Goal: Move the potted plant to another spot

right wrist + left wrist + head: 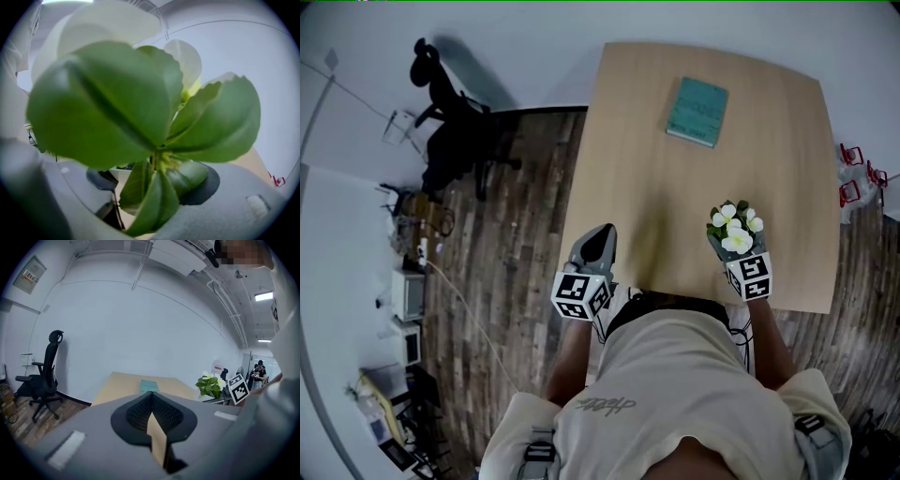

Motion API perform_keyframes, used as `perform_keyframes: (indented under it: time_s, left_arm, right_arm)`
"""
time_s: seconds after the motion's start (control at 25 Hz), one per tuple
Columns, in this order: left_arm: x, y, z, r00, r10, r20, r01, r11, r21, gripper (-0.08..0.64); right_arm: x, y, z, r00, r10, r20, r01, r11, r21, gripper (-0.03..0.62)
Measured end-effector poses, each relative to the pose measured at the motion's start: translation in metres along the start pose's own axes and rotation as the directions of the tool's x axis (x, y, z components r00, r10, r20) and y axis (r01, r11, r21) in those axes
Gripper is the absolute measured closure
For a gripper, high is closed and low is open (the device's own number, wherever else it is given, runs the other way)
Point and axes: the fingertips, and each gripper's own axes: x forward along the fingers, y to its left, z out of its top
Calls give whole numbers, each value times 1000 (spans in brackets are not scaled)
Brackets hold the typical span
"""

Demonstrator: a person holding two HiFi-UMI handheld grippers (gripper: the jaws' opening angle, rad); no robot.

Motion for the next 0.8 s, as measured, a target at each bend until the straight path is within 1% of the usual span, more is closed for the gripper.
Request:
perform_keyframes:
  time_s: [0.32,0.44,0.6,0.8]
  left_arm:
    - [-11,56,2,994,-100,-33,101,995,27,545]
    - [-10,74,-1,992,-121,-48,122,992,27,545]
    - [-6,89,-3,992,-115,-53,115,993,10,545]
    - [0,83,-5,994,-93,-57,93,996,-1,545]
  right_arm:
    - [18,38,24,995,-101,-8,102,995,23,255]
    - [23,52,31,993,-119,-12,119,992,35,255]
    - [29,69,35,995,-97,-23,98,995,35,255]
    - [37,72,31,999,-46,-23,47,998,35,255]
